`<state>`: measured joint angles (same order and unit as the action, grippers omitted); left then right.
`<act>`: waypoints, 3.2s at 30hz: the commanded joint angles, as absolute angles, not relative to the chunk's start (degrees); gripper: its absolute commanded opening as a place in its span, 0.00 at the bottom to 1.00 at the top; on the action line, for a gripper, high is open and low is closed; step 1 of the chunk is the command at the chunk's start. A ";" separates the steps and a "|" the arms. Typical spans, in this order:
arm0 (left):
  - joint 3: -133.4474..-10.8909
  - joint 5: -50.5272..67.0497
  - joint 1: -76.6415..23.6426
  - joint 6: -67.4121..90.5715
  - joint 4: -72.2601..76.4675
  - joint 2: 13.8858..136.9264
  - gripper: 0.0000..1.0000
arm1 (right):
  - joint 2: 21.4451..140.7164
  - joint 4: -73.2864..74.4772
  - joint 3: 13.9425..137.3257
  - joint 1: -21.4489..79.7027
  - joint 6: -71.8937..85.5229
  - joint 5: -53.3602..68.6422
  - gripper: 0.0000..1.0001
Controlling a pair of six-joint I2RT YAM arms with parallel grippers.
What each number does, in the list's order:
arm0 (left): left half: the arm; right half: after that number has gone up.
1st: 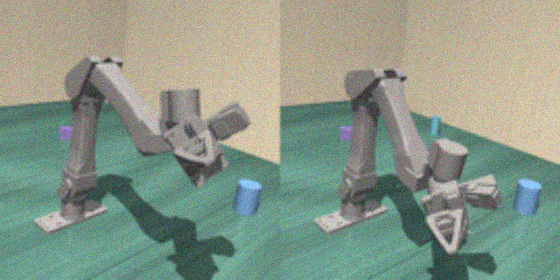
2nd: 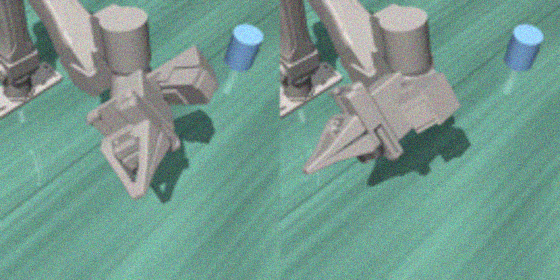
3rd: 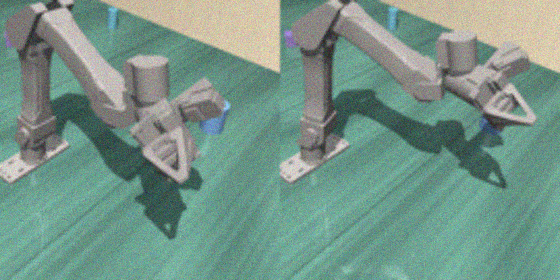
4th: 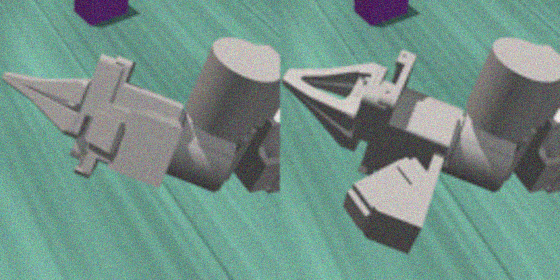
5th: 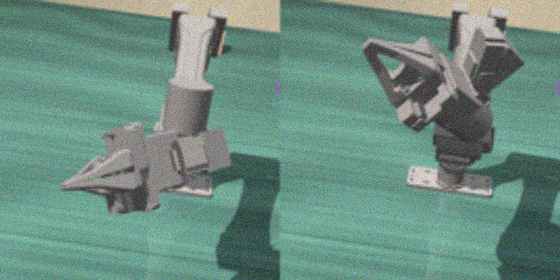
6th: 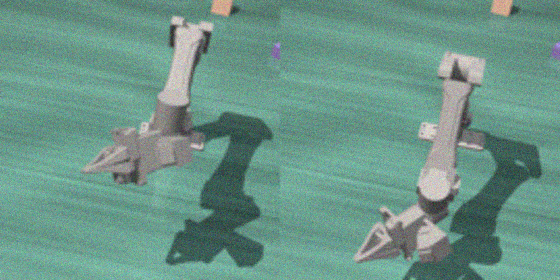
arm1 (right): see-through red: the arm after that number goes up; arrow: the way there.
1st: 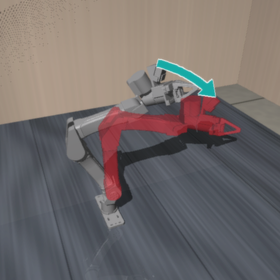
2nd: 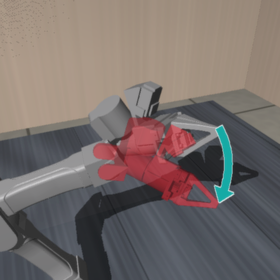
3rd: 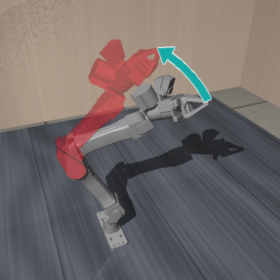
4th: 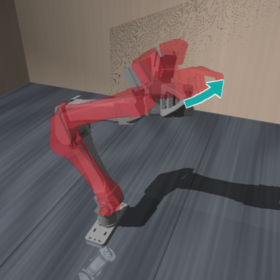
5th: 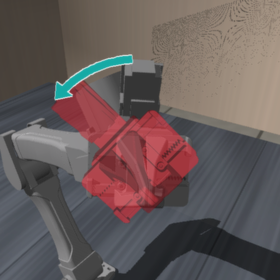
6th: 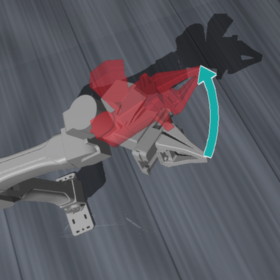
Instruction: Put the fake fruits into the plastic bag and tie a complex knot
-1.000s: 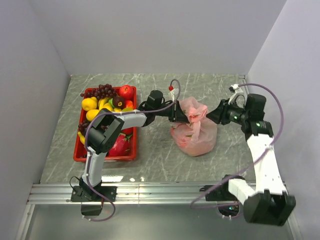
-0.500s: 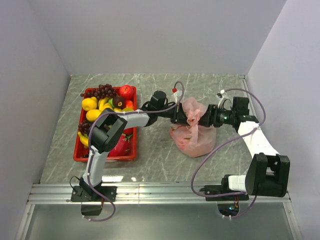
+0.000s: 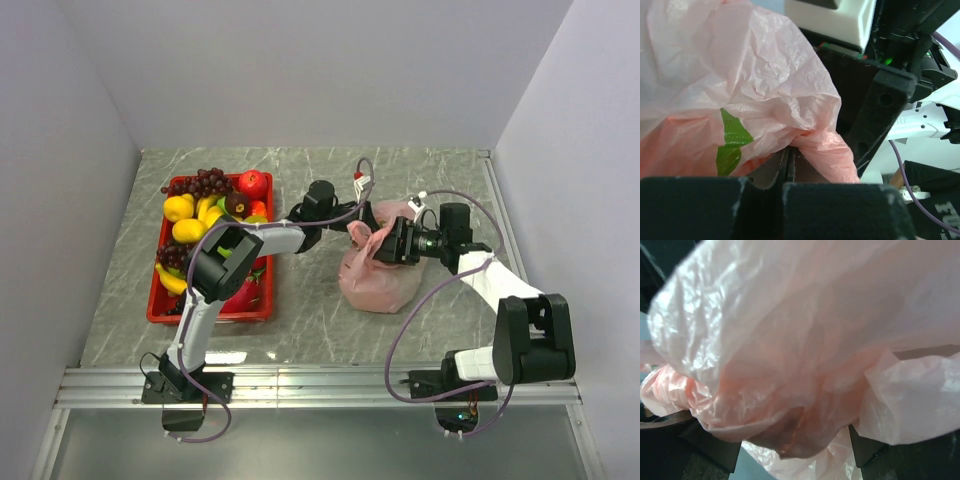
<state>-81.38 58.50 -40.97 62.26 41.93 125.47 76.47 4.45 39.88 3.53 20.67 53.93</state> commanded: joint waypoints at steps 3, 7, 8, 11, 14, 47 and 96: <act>-81.65 62.49 -40.34 55.92 33.64 121.03 0.01 | 76.47 -2.29 44.39 3.96 23.91 52.82 0.79; -82.80 65.29 -40.34 37.48 15.66 118.31 0.00 | 72.78 0.87 42.54 3.34 22.77 52.30 0.79; -82.10 66.26 -40.52 36.40 14.86 117.95 0.01 | 71.73 0.62 41.41 3.34 23.20 52.12 0.79; -80.78 68.29 -41.04 39.62 19.57 117.60 0.01 | 71.89 -0.96 40.08 4.04 24.43 51.68 0.79; -81.81 67.76 -41.75 48.58 29.16 120.22 0.01 | 73.03 -4.73 39.55 4.57 26.54 51.59 0.79; -86.40 67.76 -40.78 43.07 23.29 122.70 0.00 | 64.60 25.06 47.29 0.53 8.25 53.00 0.48; -85.16 63.63 -43.85 61.95 50.96 125.42 0.00 | 67.68 18.11 46.76 1.41 12.92 47.29 0.61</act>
